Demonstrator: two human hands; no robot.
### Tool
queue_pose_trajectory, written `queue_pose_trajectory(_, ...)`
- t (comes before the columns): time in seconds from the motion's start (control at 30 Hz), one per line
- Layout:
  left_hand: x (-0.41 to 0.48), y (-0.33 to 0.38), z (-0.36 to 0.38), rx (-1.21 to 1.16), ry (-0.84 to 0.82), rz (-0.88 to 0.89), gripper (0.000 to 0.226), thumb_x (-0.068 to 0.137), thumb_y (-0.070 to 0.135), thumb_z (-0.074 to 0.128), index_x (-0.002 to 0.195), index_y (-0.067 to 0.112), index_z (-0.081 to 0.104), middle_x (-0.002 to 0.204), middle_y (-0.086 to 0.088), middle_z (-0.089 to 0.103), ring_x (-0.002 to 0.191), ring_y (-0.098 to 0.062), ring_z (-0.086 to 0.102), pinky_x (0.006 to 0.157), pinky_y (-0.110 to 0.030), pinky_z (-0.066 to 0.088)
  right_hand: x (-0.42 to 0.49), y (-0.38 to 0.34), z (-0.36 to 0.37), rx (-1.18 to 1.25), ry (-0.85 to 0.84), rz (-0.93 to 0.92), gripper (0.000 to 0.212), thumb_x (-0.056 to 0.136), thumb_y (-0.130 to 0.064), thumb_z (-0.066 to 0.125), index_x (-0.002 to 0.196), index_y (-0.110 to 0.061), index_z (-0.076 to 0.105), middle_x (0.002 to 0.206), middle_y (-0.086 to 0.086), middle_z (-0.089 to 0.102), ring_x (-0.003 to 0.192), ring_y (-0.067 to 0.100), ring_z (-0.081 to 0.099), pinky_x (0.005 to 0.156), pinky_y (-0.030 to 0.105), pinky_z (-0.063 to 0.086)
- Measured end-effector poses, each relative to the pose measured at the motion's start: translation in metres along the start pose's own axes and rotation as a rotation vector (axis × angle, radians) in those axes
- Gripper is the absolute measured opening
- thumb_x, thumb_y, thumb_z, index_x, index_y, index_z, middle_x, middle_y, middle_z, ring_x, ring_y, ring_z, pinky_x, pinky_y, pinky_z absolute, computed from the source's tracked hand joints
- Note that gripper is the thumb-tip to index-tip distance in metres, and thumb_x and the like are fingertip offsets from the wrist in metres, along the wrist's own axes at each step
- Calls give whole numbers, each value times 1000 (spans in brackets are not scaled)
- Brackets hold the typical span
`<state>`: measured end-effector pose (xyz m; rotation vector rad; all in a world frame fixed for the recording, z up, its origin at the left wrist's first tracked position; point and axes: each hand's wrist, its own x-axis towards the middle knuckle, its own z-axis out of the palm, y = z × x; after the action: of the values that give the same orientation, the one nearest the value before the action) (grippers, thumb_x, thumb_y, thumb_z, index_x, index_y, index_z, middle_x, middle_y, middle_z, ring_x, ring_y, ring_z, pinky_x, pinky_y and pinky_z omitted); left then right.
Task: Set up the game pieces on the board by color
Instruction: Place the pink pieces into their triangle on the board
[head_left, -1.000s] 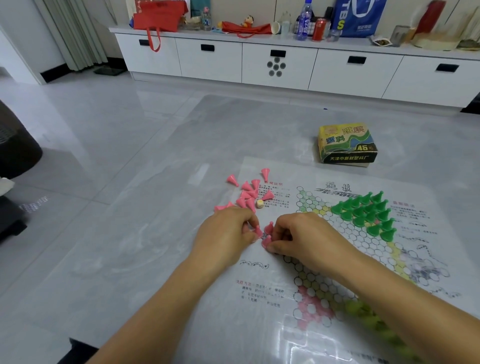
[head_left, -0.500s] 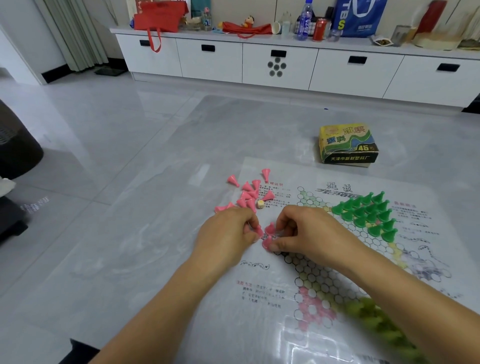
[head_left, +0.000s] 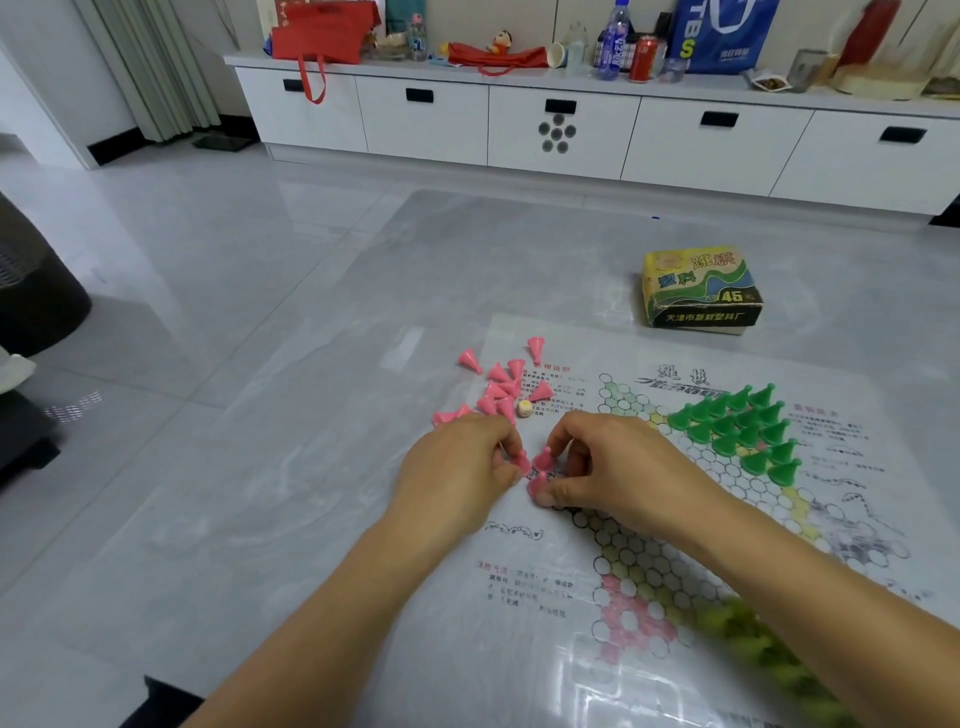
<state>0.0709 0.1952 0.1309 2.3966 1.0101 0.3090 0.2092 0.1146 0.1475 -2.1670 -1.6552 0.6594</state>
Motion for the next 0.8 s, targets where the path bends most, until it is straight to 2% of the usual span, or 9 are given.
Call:
queue_pose_trajectory(0.13, -1, 1, -3, -31, -26, 0, 12, 84, 28, 60, 94, 22, 59, 72, 10, 49, 69, -10, 47, 64, -26, 38, 1, -1, -7, 43, -48, 36, 43, 65, -47, 75, 97, -28, 53, 81, -11, 61, 77, 8, 56, 69, 28, 46)
queue_pose_trajectory(0.23, 0, -1, -9, -112, -58, -31, 12, 81, 20, 63, 92, 20, 58, 65, 9, 50, 63, -10, 45, 68, -30, 42, 6, 1, -21, 124, -53, 62, 44, 66, -41, 76, 100, -27, 54, 86, -8, 63, 78, 10, 57, 73, 28, 47)
queue_pose_trajectory(0.4, 2, -9, -18, -172, -52, -85, 14, 78, 12, 65, 91, 15, 61, 66, 8, 52, 61, -11, 46, 72, -35, 47, 14, 4, -35, 110, -257, 68, 47, 68, -26, 78, 109, -25, 54, 92, -7, 62, 85, 11, 60, 84, 31, 51)
queue_pose_trajectory(0.5, 1, -9, -17, -174, -54, -80, 13, 77, 12, 66, 88, 16, 60, 67, 8, 53, 64, -13, 48, 73, -37, 47, 14, 7, -36, 37, -210, 69, 36, 70, -28, 77, 99, -23, 57, 91, -7, 62, 85, 13, 60, 80, 31, 52)
queue_pose_trajectory(0.6, 1, -7, -14, -168, -85, -74, 15, 76, 17, 69, 86, 18, 58, 66, 10, 53, 64, -11, 48, 73, -35, 48, 11, 6, -28, -32, -203, 63, 24, 70, -31, 75, 86, -22, 60, 82, -11, 58, 76, 7, 55, 67, 23, 46)
queue_pose_trajectory(0.7, 0, -5, -12, -143, -92, -67, 18, 76, 22, 70, 84, 21, 55, 68, 10, 53, 65, -11, 48, 71, -33, 46, 8, 2, -18, -72, -168, 37, 24, 71, -34, 74, 83, -19, 60, 73, -12, 54, 67, 4, 49, 57, 21, 37)
queue_pose_trajectory(0.8, 0, -4, -12, -129, -90, -71, 20, 75, 24, 71, 82, 22, 53, 72, 9, 55, 68, -12, 49, 71, -34, 46, 8, -2, -16, -104, -137, 46, 32, 70, -39, 74, 86, -15, 60, 77, -7, 57, 72, 11, 51, 62, 25, 39)
